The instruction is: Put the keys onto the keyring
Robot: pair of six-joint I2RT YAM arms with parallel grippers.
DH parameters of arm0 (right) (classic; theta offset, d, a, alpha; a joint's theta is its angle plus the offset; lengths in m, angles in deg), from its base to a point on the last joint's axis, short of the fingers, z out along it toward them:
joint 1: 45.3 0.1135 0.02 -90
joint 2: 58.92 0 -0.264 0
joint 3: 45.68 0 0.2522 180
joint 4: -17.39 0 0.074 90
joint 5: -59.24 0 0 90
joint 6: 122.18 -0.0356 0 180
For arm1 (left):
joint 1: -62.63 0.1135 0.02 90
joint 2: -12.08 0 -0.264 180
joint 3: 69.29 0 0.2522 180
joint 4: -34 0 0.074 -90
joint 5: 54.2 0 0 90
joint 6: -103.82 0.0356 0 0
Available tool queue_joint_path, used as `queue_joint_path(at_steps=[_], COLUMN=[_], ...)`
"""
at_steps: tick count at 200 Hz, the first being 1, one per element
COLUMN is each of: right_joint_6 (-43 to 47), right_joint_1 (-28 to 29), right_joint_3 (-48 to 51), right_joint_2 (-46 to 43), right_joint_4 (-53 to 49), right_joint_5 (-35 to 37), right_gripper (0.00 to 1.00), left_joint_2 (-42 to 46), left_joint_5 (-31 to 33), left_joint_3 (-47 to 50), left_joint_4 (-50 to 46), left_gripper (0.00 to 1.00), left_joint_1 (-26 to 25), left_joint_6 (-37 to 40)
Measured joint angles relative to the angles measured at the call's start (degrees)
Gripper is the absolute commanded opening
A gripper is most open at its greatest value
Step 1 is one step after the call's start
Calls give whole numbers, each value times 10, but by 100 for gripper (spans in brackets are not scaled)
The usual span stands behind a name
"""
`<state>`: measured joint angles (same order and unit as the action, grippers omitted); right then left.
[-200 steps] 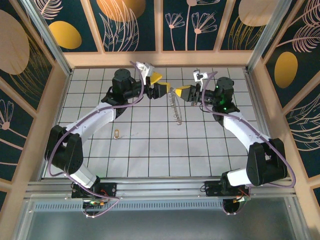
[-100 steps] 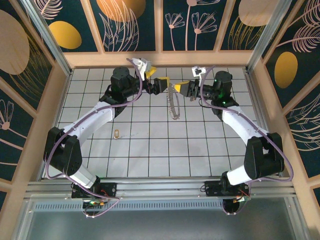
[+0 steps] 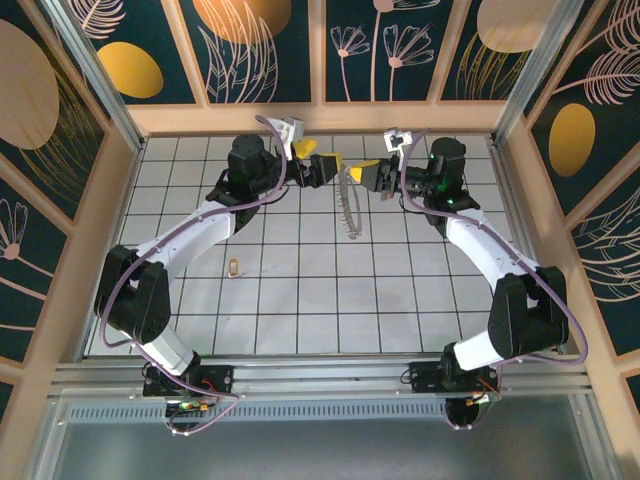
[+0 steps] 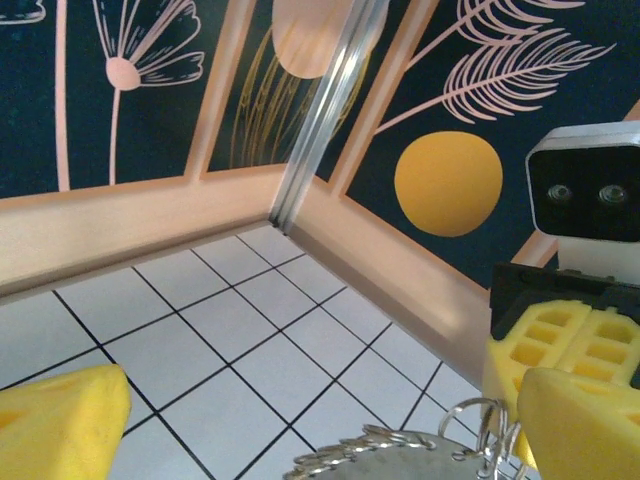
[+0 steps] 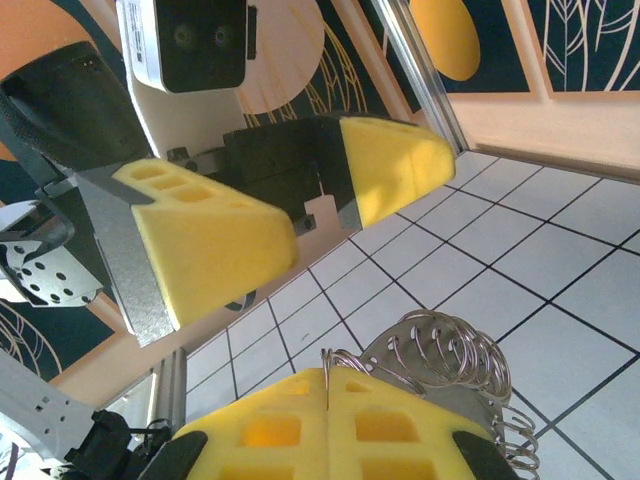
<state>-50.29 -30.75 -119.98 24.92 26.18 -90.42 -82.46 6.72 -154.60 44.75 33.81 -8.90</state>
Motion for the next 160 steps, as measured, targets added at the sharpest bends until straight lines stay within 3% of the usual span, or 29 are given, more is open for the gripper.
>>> queue_joint_path(at_steps=[160], right_joint_6=[-82], right_joint_1=[0], right_joint_3=[33], right_joint_2=[18], right_joint_4=[94], right_joint_5=[46], right_gripper=[0], left_joint_2=[0], left_joint_5=[-72], left_joint_3=[15], left_joint_4=[23], left_gripper=[99], left_joint_1=[0], left_joint_6=[-55])
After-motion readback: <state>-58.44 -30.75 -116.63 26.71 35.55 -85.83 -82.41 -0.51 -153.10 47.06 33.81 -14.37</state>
